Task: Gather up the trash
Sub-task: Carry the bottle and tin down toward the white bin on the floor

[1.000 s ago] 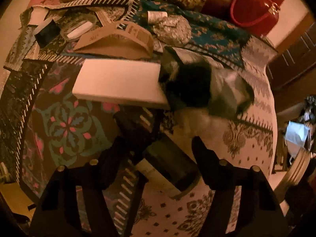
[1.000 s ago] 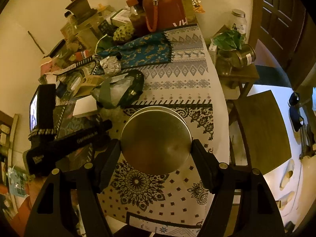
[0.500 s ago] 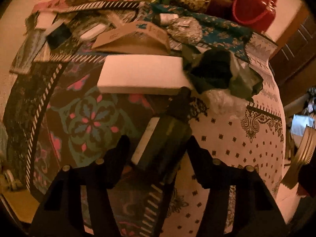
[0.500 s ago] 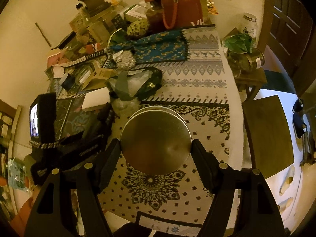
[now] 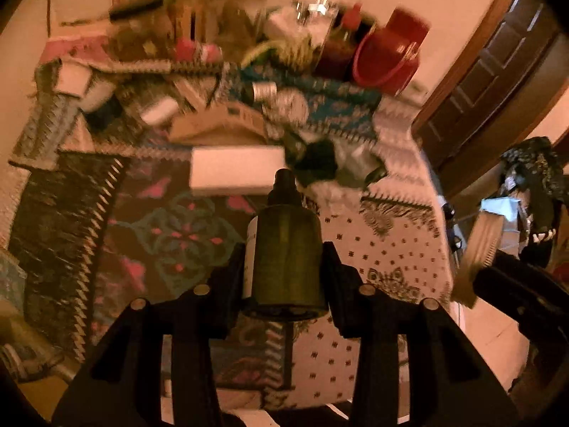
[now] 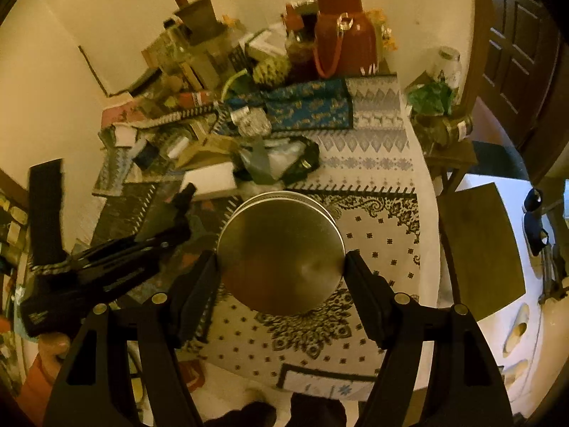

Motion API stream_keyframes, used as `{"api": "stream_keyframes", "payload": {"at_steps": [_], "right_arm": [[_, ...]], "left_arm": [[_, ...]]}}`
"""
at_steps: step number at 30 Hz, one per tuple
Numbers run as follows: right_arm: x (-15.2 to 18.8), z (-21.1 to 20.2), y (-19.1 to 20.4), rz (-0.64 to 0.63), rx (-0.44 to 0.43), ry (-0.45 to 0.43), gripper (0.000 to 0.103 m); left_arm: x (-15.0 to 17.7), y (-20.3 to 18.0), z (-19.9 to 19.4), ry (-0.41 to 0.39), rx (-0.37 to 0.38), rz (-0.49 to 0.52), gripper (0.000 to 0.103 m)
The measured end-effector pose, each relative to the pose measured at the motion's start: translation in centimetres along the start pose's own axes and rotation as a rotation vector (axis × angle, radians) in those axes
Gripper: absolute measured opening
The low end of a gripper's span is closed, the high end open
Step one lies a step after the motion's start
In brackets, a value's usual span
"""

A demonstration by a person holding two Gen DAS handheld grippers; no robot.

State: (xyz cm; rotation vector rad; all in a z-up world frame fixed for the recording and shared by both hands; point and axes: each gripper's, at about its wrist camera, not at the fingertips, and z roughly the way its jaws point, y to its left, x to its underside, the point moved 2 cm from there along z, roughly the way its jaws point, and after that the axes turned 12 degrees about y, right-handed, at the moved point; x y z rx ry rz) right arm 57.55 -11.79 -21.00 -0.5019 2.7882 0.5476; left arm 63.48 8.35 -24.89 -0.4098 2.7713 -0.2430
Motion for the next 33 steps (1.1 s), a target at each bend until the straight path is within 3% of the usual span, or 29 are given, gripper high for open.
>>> {"api": "stream_keyframes", "payload": {"at_steps": [8, 15, 24, 33], "right_arm": [[3.5, -4.1, 5.5, 0.041, 0.033, -0.129, 0.07], [8.7, -6.1, 11.9, 0.098, 0.03, -0.227, 0.07], [15.9, -6.4, 18.1, 0.131, 0.062, -0.252, 0.07], [20.2, -7.0, 19.7, 0.174, 0.112, -0.211, 0.07]], "left_arm": [[3.3, 2.3, -9.4, -0.161, 0.027, 0.098, 0.041], [10.0, 6.2, -16.8, -0.261, 0.077, 0.191, 0.041], [17.4, 10.6, -20.8, -0.267, 0.118, 0.266, 0.041], [21.0, 11.8, -21.2, -0.215, 0.17, 0.301, 0.041]]}}
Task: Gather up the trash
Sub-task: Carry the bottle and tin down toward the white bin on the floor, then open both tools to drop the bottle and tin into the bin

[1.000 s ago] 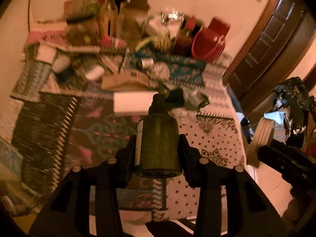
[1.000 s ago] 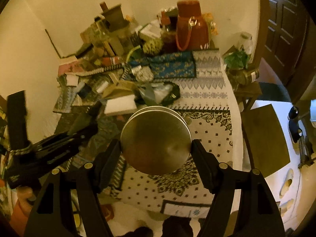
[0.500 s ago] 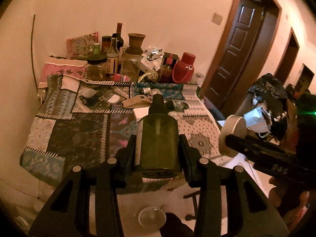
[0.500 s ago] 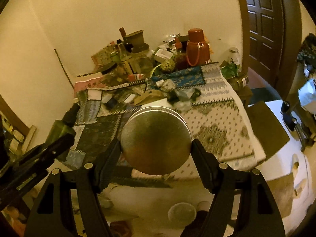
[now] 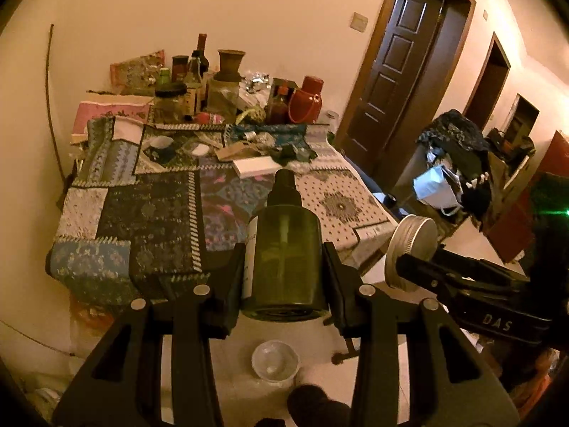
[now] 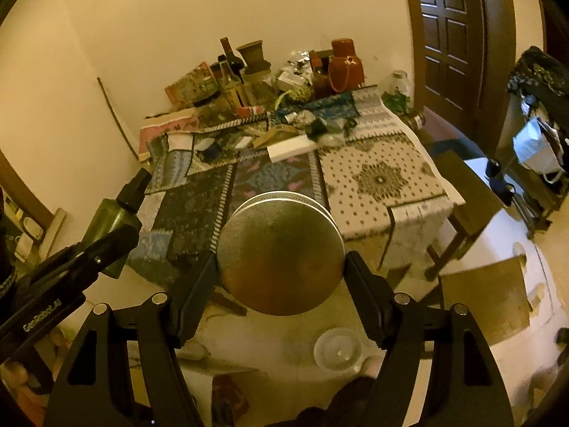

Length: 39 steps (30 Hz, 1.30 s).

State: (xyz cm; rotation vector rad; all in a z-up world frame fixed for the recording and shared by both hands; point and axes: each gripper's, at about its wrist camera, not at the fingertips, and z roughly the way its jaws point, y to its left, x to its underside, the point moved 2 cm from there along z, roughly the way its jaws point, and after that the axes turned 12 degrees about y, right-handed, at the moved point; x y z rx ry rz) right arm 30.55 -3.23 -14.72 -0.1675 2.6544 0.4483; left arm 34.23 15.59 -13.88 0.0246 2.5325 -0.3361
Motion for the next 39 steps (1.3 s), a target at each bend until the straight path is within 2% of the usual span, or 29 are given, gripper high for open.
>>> {"api": "stream_keyframes", "payload": {"at_steps": [8, 14, 20, 27, 34, 39], "right_arm": [[2.5, 3.1, -1.7, 0.019, 0.024, 0.107, 0.07], [4.5, 7.0, -4.1, 0.028, 0.01, 0.2, 0.07], [6.4, 12.5, -7.5, 0.005, 0.013, 0.282, 0.07], [10.3, 21.0, -11.0, -0.041, 0.021, 0.378, 0.07], [13.9, 28.1, -12.6, -0.095, 0.013, 0.397, 0.07], [15.3, 32.1, -13.9, -0.104, -0.046, 0.436, 0.07]], "left_arm": [[3.1, -0.1, 3.0, 0.082, 0.033, -0.036, 0.041], [5.8, -0.1, 8.4, 0.194, 0.013, -0.075, 0.041], [8.8, 0.1, 14.3, 0.26, -0.014, -0.124, 0.041], [13.4, 1.5, 22.4, 0.32, -0.047, -0.183, 0.041], [18.4, 4.0, 30.1, 0.386, -0.075, -0.239, 0.041], [21.0, 5.2, 34.3, 0.424, -0.094, -0.252, 0.041]]}}
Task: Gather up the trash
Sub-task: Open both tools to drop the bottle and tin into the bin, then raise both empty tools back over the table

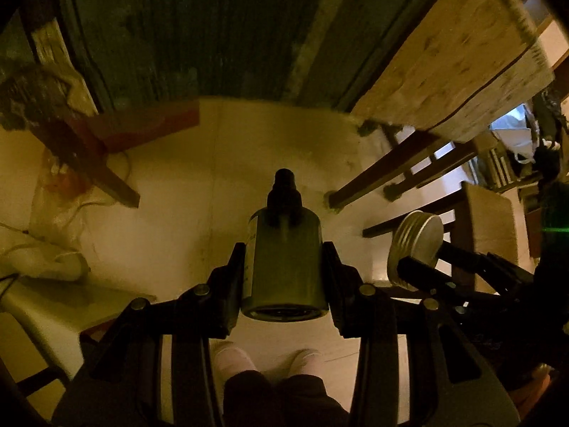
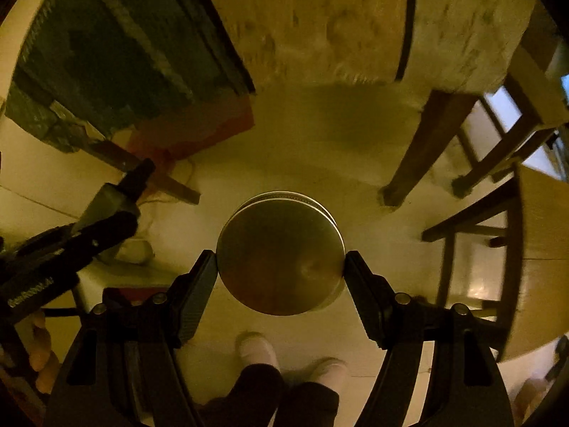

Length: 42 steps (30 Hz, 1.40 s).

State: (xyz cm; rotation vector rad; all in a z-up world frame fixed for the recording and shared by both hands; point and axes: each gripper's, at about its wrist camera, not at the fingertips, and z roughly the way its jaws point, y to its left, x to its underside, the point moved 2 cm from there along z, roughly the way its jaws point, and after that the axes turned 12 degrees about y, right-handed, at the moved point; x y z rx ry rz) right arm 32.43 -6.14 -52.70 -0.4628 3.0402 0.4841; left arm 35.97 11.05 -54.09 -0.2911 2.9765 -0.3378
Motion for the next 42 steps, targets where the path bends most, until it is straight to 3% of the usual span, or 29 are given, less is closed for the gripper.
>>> {"api": "stream_keyframes", "payload": {"at_steps": [6, 16, 18, 19, 23, 32, 42], "right_arm": [[-0.2, 2.6, -1.3, 0.015, -0.049, 0.066, 0.07], [0.4, 1.3, -3.3, 0.104, -0.026, 0.072, 0.07], [0.4, 0.9, -3.6, 0.117, -0.016, 0.066, 0.07], [0.4, 0.5, -3.6, 0.121, -0.013, 0.064, 0.07], [0.3, -1.2, -3.4, 0.128, -0.003, 0.051, 0.07], [0.0, -7.1, -1.3, 0.107, 0.017, 0.009, 0.07], [-0.2, -17.3, 2.7, 0.08, 0.018, -0.096, 0.07]], "left_arm": [[0.4, 0.4, 3.8, 0.055, 0.006, -0.009, 0.041], [0.1, -2.3, 7.3, 0.162, 0.079, 0.032, 0.04], [-0.1, -2.7, 8.0, 0.203, 0.104, 0.02, 0.048], [-0.1, -2.8, 8.2, 0.222, 0.107, 0.013, 0.057], [-0.2, -3.3, 7.5, 0.229, 0.091, 0.022, 0.059], [-0.1, -4.5, 0.2, 0.168, 0.03, 0.082, 0.059], [-1.2, -6.2, -13.8, 0.004, 0.024, 0.107, 0.059]]}}
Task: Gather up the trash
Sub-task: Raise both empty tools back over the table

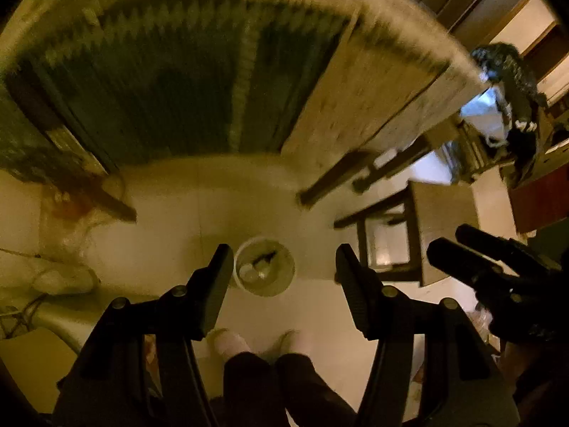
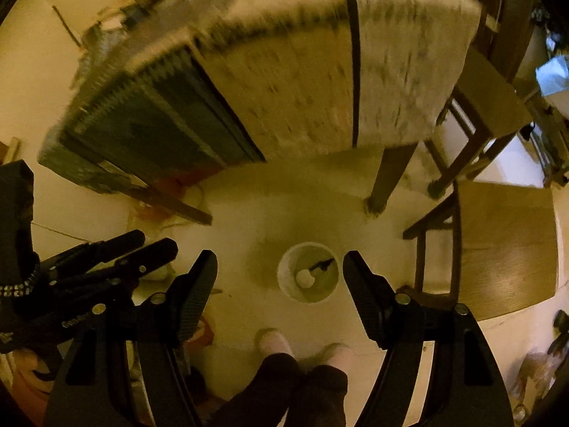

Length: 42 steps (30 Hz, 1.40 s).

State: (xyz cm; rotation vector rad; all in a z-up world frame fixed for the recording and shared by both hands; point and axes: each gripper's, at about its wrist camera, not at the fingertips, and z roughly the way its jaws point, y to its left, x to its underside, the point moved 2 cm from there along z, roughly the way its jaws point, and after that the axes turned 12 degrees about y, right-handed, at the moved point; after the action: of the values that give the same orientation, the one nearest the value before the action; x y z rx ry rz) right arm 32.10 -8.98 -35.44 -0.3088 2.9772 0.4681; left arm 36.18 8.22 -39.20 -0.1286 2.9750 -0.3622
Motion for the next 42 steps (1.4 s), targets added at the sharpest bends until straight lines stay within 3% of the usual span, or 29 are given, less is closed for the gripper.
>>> {"api": "stream_keyframes", "payload": {"at_steps": [12, 25, 29, 32, 42], "right_arm": [[-0.7, -14.9, 6.0, -0.051, 0.015, -0.258, 0.07], [0.4, -25.4, 10.8, -0.08, 0.087, -0.557, 0.07], [0.6, -26.8, 11.3, -0.098, 0.148, -0.631, 0.07], [-0.1, -27.5, 10.8, -0.086, 0.146, -0.656, 0.07], [-5.3, -28.8, 6.0, -0.069, 0.124, -0.708, 0.07]], "left_arm": [[-0.5, -1.8, -16.2, -0.237, -0.006, 0.072, 0.059], [0.9, -3.5, -30.4, -0.506, -0.01, 0.164, 0.062], [1.2, -3.9, -32.6, -0.574, -0.034, 0.178, 0.074], [0.9, -4.3, -33.3, -0.593, -0.051, 0.187, 0.083], [-4.0, -6.6, -33.0, -0.647, -0.108, 0.154, 0.089]]}}
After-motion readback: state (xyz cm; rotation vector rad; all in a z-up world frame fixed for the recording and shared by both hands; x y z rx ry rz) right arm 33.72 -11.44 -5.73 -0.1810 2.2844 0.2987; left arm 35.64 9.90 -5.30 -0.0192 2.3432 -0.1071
